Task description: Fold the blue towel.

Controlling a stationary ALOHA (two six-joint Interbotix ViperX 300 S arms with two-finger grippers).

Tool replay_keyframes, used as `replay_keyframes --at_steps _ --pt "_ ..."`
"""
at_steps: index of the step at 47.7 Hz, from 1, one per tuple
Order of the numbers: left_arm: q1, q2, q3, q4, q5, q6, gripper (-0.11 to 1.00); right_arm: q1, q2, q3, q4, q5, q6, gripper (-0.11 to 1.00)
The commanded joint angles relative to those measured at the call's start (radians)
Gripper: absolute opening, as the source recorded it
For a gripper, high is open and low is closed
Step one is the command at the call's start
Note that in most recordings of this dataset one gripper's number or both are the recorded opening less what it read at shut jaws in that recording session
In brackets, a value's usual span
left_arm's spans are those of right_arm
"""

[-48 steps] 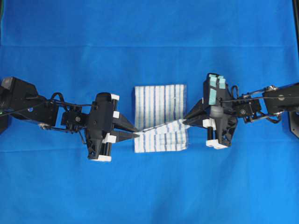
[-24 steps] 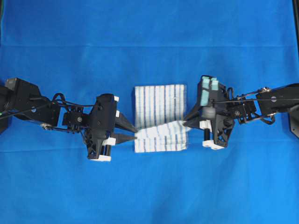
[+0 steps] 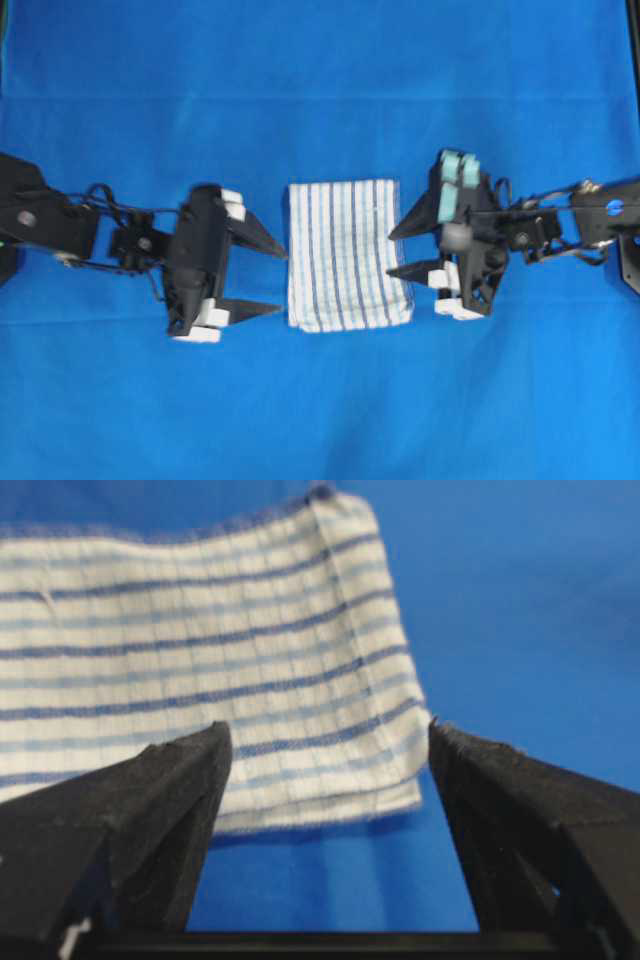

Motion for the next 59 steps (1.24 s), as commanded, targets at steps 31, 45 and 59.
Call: replay_keyframes --at_steps 31,45,59 --pt "0.002 -0.750 0.253 0.002 0.150 0.006 0.72 0.005 -0.650 0.169 -0.037 0.130 -0.017 0.59" --pt "0.032 -0.979 0.383 0.003 0.206 0.006 0.72 0.005 -0.865 0.328 -0.048 0.132 -0.017 0.59" --pt "0.072 -1.108 0.502 0.003 0.218 0.006 0.72 -0.012 -0.919 0.456 -0.048 0.071 -0.009 0.59"
